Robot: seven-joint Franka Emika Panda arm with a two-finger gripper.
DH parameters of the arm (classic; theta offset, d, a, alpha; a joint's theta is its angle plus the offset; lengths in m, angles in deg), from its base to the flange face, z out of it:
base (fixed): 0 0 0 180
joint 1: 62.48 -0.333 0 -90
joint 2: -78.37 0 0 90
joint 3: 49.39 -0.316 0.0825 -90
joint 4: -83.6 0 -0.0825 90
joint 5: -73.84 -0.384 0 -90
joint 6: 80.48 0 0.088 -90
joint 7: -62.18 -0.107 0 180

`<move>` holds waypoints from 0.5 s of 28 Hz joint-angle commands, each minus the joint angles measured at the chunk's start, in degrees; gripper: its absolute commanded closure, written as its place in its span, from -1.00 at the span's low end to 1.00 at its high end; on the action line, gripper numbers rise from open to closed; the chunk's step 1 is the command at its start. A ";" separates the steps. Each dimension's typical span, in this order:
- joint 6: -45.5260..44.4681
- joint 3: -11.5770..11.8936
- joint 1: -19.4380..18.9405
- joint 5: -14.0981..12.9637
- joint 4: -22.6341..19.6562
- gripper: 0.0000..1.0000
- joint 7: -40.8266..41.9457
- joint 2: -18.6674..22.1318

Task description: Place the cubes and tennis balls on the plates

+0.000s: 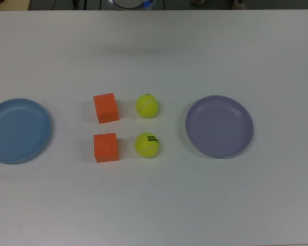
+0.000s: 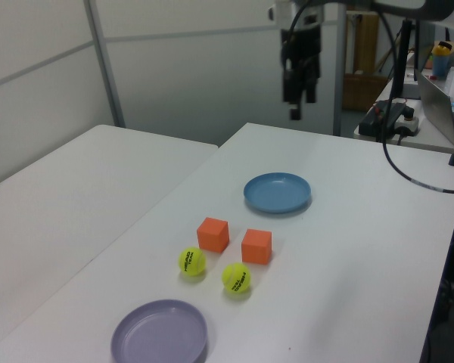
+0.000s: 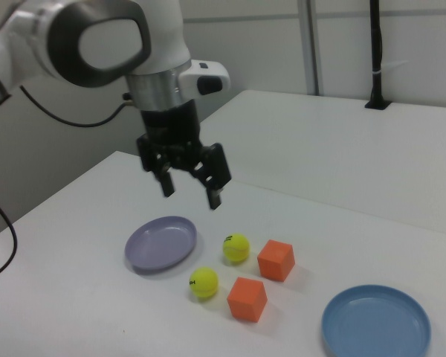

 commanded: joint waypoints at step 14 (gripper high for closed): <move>30.92 -1.24 -6.40 3.27 -0.29 -1.00 -9.73 -20.37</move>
